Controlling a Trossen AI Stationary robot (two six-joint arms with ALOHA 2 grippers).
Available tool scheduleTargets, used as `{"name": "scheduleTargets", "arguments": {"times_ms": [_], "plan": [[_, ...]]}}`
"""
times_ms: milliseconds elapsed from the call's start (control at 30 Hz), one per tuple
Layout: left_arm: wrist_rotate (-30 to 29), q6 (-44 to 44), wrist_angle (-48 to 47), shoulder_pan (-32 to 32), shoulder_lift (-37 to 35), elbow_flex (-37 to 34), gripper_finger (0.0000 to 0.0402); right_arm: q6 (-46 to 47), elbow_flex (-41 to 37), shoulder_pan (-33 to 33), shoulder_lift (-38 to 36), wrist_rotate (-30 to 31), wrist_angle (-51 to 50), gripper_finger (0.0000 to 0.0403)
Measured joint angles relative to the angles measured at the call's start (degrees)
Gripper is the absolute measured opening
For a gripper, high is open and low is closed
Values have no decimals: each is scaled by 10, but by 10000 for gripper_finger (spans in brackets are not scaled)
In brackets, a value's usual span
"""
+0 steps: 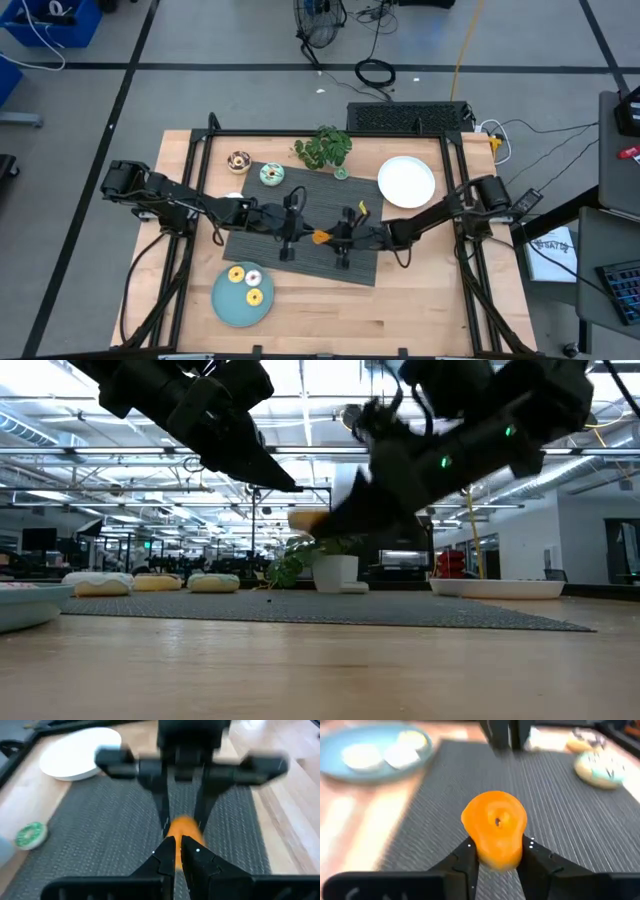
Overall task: Pick & Place donuts
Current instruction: Put the small orange donut on the blue plate
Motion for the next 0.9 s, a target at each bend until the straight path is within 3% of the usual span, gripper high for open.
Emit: {"name": "scheduleTargets", "arguments": {"times_ms": [200,400,500,600,767,900], "plan": [[4,20,-3,-2,0,0,37,54,0,27,-66,-33,-74,86],[31,65,-2,-15,0,0,37,158,-1,32,-98,-185,-66,79],[38,95,-2,-23,0,0,37,273,-1,25,-98,-279,-22,75],[47,161,0,-36,2,0,37,375,0,16,-94,-357,33,69],[43,301,32,-59,25,-1,37,430,0,22,-94,-378,68,57],[-21,447,44,-95,31,-1,37,440,-1,21,-93,-405,62,46]]}}
